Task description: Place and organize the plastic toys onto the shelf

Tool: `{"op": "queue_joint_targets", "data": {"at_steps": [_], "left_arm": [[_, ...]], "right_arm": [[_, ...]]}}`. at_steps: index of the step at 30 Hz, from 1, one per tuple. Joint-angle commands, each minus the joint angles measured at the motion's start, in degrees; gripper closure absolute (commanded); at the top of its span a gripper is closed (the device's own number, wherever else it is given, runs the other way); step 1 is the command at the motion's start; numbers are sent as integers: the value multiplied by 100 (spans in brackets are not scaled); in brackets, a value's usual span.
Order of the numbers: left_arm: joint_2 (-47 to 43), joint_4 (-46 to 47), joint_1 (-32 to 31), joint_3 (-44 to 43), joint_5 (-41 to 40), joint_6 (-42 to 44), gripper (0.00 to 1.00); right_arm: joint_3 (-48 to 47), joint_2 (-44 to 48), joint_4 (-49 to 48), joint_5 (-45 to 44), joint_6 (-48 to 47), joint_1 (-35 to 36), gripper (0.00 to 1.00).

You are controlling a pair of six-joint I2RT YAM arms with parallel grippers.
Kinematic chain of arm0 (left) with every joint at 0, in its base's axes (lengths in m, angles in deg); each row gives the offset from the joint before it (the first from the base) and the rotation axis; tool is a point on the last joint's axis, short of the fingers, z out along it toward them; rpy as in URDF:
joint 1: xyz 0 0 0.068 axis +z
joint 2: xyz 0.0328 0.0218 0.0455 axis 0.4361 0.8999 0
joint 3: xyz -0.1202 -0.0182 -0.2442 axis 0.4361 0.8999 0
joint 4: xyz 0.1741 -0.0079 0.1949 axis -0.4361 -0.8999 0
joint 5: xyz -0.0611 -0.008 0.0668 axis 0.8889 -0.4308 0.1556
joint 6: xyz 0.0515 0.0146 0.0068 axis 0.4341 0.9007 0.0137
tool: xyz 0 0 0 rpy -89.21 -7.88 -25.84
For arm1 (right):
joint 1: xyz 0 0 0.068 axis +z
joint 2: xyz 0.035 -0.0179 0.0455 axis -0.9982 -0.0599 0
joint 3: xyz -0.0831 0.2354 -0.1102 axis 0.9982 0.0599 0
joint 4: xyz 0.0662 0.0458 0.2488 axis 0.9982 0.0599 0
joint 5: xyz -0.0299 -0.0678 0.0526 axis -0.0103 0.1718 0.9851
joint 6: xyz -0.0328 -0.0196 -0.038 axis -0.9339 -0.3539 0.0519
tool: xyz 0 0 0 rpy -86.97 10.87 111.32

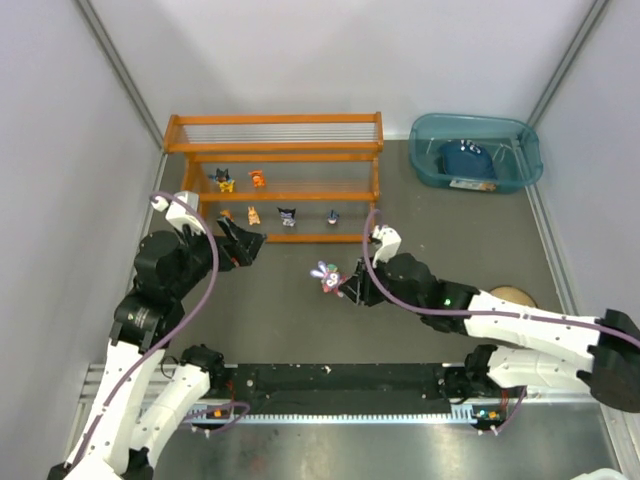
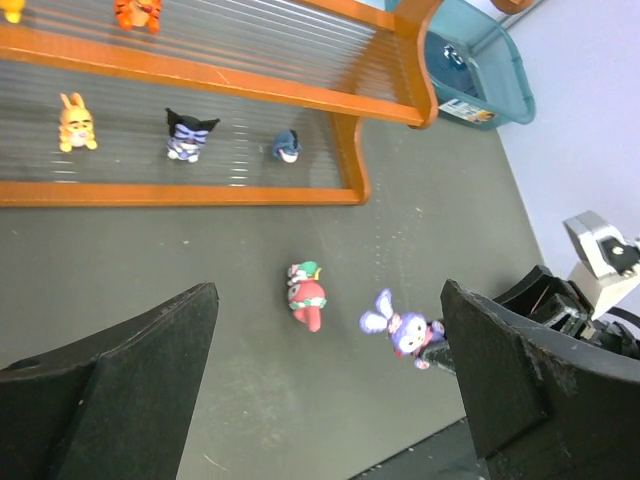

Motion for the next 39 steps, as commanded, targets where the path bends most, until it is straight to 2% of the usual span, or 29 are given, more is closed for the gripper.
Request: {"op": "queue_joint_targets", "data": {"at_steps": [1,6,11,12,15,18,25,30,33,39], "left_arm": [[164,-386,-129,-546,389,-577,1],[182,-360,-621,-555,162,-1166,1],[462,-80,-2026,-476,-787,-1702,1],[532,-1,-2490,-459,-937,-1772,1],[858,281,-3255,-494,-1640,-1992,2],[1165,544,-3740,-564,-2256,-2124,4],[2035,765,-4313,-1056,-3021,-2300,8],[2282,1291,-4515,-995,-3478,-2432,18],[2440,1485,-4603,-1073,-3461,-2424,22],[2792,1530,-4806,-1171,-3426,-2511,23]], "right_arm": [[114,735,131,-2293,-464,409,100],[105,1044,18,-3333,-754,656,100],[-97,1027,-168,-4169,-1158,1015,100],[-167,1027,-177,-4257,-1255,1069,100],[-220,1062,-186,-4494,-1308,1227,100],[-238,1123,-168,-4609,-1308,1411,100],[-167,1352,-273,-4820,-1440,1720,100],[-211,1422,-221,-4882,-1493,1755,100],[-194,1440,-212,-4969,-1502,1781,100],[-194,1458,-247,-5093,-1590,1851,100]]}}
